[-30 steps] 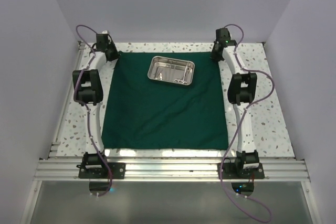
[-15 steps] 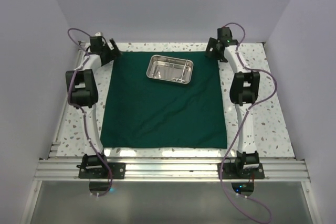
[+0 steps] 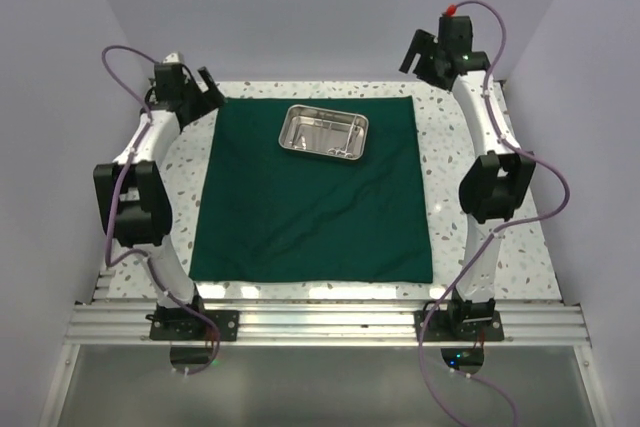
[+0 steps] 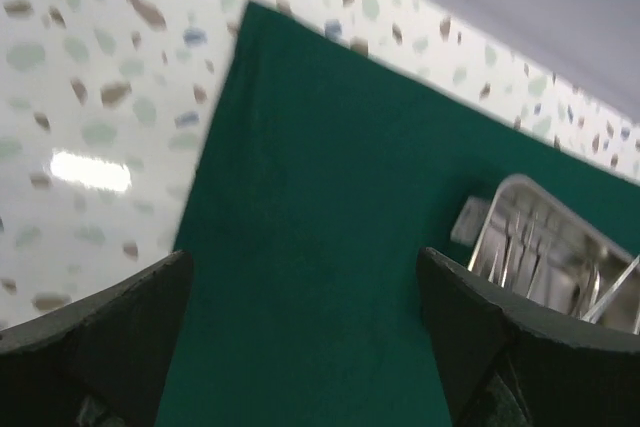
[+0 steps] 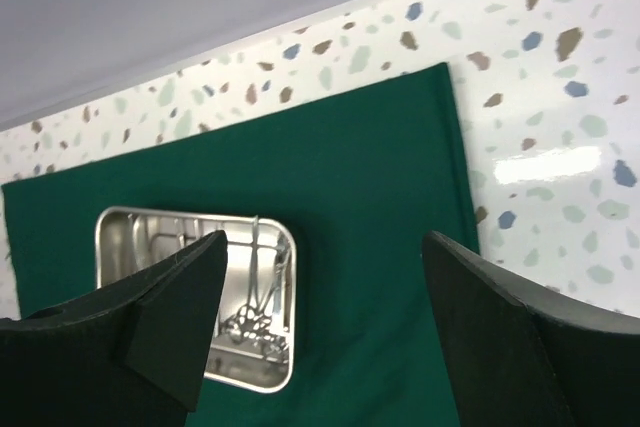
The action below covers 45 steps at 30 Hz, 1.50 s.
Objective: Open and lay out the surgical kit
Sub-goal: Open the surgical kit at the center of the board, then adjust the container in the surgical kit.
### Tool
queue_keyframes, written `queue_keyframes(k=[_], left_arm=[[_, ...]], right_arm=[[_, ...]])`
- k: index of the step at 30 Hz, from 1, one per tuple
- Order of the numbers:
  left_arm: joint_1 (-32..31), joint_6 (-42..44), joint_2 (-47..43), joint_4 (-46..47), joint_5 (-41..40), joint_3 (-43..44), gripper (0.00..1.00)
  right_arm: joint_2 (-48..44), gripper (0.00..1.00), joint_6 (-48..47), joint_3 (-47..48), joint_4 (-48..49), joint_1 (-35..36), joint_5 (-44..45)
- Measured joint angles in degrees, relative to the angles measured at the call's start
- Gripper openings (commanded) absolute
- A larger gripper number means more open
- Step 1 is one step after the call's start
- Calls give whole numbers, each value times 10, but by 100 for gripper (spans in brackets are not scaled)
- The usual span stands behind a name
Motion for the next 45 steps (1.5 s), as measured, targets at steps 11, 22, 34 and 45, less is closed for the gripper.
queue_keyframes(k=[11,22,34,45], left_arm=[[-156,-7,-207,-30,-6,-305,95],[-160,-19,-413,-88,-25,-370,95],[-160,-20,-444,-135,-36,-399,94],[-160,-19,-445,-141,-37,-405,93]], right_arm=[[65,77,6,10,-99,106,-31],[87,74,25,1,-119,106,-16],[141,33,50,-31,-104,108,-30],[181,19,72,34,-84,114,-34]])
